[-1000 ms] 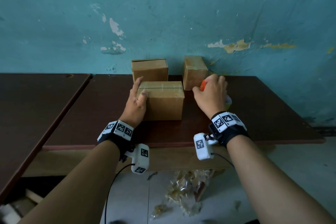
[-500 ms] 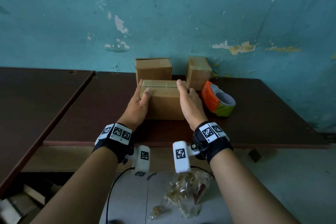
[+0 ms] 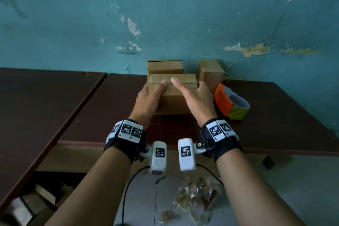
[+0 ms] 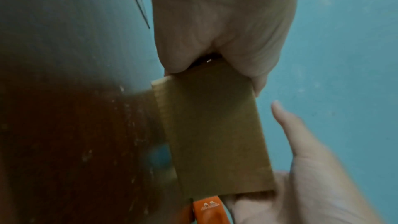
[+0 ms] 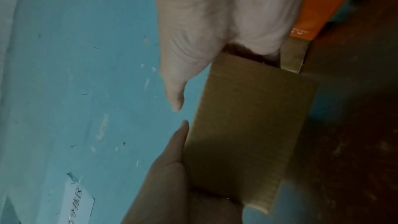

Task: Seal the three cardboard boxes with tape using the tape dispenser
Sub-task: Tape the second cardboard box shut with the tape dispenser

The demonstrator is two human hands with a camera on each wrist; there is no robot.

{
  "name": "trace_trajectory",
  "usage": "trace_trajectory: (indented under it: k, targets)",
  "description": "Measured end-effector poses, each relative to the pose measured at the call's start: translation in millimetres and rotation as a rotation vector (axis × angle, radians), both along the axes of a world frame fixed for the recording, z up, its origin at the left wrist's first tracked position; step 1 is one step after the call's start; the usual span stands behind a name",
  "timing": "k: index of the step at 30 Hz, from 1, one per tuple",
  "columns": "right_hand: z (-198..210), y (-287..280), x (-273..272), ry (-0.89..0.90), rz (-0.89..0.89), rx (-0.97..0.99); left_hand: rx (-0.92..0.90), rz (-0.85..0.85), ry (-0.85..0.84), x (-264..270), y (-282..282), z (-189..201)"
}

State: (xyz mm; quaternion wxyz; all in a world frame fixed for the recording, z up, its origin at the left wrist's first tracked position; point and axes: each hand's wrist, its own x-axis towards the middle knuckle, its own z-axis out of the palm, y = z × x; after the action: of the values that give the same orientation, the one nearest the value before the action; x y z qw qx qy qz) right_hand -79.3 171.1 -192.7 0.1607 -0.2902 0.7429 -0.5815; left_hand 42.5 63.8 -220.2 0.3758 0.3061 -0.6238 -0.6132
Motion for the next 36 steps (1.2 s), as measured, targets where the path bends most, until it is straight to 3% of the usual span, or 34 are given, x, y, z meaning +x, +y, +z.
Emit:
trace_trajectory:
  k: [5,10,14,31,36]
  targets:
    - [-4.2,6.9,5.0,-0.006,0.004,-0.014,-0.080,-0.068,0.031,6.9,-0.5,1.5]
    - [-15.0,4.1,22.7,0.112,-0.057,0.008,-0.177,0.127,-0.097,5.1,18.3,1.6]
    - [-23.4,2.8,23.0,0.224,-0.121,-0.008,-0.252,0.182,-0.155,3.2,23.1,-9.1]
    - [-26.6,3.8,6.1,0.290,-0.102,0.065,-0.308,0.191,-0.220,8.4,16.5,-9.6]
    - [-28.1,6.3,-1.1,0.337,-0.094,0.118,-0.191,0.207,-0.194,10.1,11.9,-10.1]
